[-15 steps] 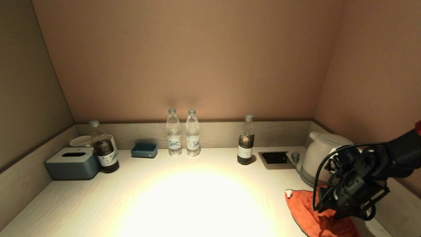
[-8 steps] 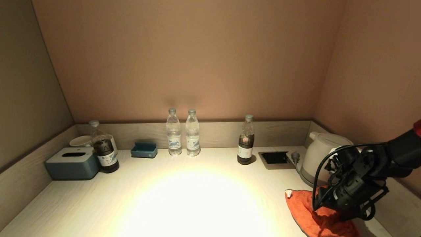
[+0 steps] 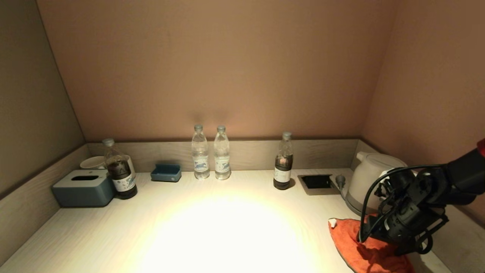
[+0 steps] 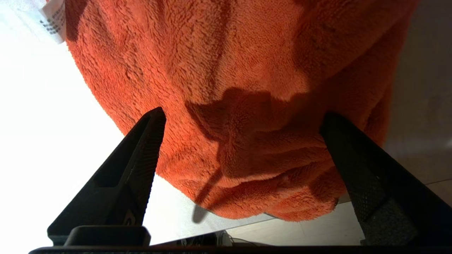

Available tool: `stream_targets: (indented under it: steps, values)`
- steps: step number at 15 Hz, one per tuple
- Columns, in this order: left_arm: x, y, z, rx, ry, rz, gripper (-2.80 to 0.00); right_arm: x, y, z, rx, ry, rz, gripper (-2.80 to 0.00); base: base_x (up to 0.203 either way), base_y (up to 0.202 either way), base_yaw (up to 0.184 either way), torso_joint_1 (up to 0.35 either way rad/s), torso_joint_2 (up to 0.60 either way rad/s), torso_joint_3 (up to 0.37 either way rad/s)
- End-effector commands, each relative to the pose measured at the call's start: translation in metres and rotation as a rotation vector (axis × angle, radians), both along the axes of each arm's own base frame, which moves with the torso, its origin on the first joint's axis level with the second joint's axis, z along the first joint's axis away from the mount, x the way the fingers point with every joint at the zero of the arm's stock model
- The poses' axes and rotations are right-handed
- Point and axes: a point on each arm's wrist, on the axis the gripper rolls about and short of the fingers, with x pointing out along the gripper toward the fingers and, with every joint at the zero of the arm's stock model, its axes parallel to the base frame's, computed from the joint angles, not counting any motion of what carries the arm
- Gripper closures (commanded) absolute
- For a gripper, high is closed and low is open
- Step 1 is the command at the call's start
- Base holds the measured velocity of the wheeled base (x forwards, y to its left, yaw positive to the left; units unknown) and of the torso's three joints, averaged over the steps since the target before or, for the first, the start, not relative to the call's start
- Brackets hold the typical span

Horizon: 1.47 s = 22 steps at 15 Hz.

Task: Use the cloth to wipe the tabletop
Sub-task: Pick up the tablecloth

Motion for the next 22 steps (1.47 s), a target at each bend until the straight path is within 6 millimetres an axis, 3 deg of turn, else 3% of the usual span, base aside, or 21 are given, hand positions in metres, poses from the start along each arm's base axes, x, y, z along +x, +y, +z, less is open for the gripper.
stream_targets:
  steps: [1,9,17,19,22]
  values:
    - [0.000,0.000,0.000,-0.001,0.000,0.000,0.00,-0.006,0.001,0.012,-0.024,-0.110,-0.002,-2.80,0.000,0.000,0.000,0.000,0.00,0.000]
    - [0.000,0.000,0.000,-0.001,0.000,0.000,0.00,-0.013,0.001,0.016,-0.071,-0.192,0.000,-2.80,0.000,0.000,0.000,0.000,0.00,0.000]
    - [0.000,0.000,0.000,-0.001,0.000,0.000,0.00,-0.004,-0.001,-0.010,-0.149,-0.145,-0.002,-2.80,0.000,0.000,0.000,0.000,0.00,0.000]
    - [0.000,0.000,0.000,-0.001,0.000,0.000,0.00,0.002,-0.003,-0.025,-0.154,-0.097,-0.003,-2.80,0.000,0.000,0.000,0.000,0.00,0.000]
    - [0.000,0.000,0.000,-0.001,0.000,0.000,0.00,0.002,-0.003,-0.026,-0.158,-0.095,-0.005,-2.80,0.000,0.000,0.000,0.000,0.00,0.000]
